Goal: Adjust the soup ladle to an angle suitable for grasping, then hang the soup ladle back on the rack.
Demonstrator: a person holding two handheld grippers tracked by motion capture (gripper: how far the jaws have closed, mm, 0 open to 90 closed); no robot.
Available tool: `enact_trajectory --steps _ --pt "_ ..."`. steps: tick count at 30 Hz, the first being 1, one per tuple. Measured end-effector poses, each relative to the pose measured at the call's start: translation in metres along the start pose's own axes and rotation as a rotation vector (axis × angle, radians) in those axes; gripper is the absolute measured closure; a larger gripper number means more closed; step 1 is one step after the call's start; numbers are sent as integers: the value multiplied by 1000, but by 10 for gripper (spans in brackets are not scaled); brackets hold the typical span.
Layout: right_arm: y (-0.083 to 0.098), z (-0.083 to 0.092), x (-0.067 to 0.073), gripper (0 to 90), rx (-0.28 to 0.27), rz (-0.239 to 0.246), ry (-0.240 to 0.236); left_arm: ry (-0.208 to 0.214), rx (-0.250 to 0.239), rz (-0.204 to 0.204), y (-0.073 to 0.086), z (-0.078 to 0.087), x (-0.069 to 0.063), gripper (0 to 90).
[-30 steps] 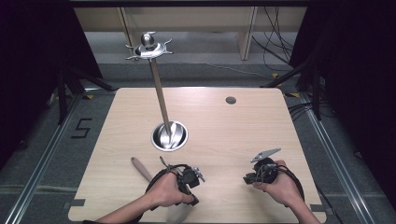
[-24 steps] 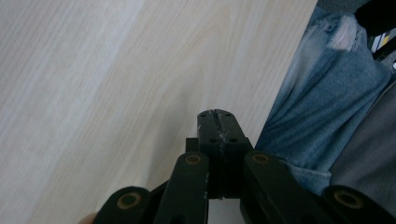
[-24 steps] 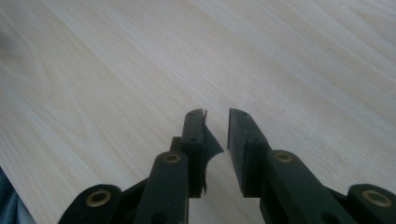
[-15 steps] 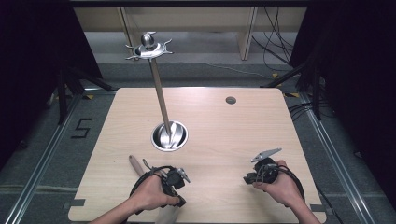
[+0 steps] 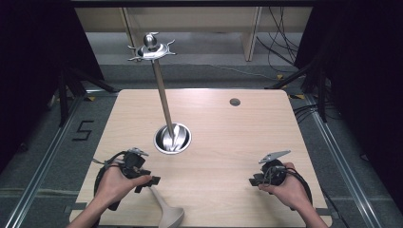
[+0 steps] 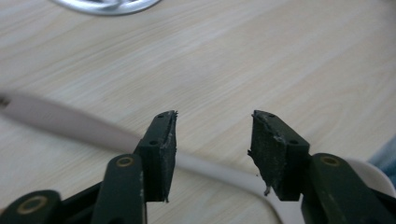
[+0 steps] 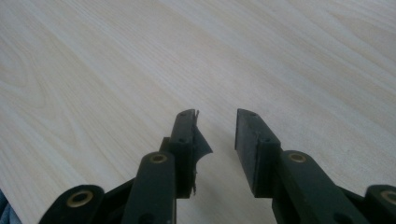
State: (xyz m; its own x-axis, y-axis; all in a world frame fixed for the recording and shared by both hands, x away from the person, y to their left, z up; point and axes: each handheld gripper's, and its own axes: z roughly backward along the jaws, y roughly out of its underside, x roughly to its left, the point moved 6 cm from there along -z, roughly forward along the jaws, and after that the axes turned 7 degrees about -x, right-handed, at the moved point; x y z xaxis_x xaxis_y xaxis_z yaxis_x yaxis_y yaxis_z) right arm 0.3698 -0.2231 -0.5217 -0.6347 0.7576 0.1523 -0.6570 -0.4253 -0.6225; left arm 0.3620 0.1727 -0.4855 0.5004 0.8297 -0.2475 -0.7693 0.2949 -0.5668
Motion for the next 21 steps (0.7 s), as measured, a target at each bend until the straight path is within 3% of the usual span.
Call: enact_trajectory --steps 2,5,7,11,12,13,16,21 --pt "2 2 0 679 16 -30 3 -6 -4 58 5 -2 10 451" --pt "2 2 0 672 13 -33 8 -4 -8 80 7 -5 15 418" --pt "2 3 0 666 8 -30 11 -40 -15 128 10 -10 24 384" --pt "3 4 0 660 7 -33 9 -68 -19 156 11 -12 34 366" --pt "2 5 0 657 5 -27 11 -70 -24 186 13 -14 38 363" --pt "2 5 0 656 5 -30 10 -79 -8 189 15 -13 39 363" --pt "1 4 1 654 -3 -37 10 -75 -9 213 17 -13 40 363" --pt "0 1 0 643 3 -8 1 -88 2 249 18 -14 44 360"
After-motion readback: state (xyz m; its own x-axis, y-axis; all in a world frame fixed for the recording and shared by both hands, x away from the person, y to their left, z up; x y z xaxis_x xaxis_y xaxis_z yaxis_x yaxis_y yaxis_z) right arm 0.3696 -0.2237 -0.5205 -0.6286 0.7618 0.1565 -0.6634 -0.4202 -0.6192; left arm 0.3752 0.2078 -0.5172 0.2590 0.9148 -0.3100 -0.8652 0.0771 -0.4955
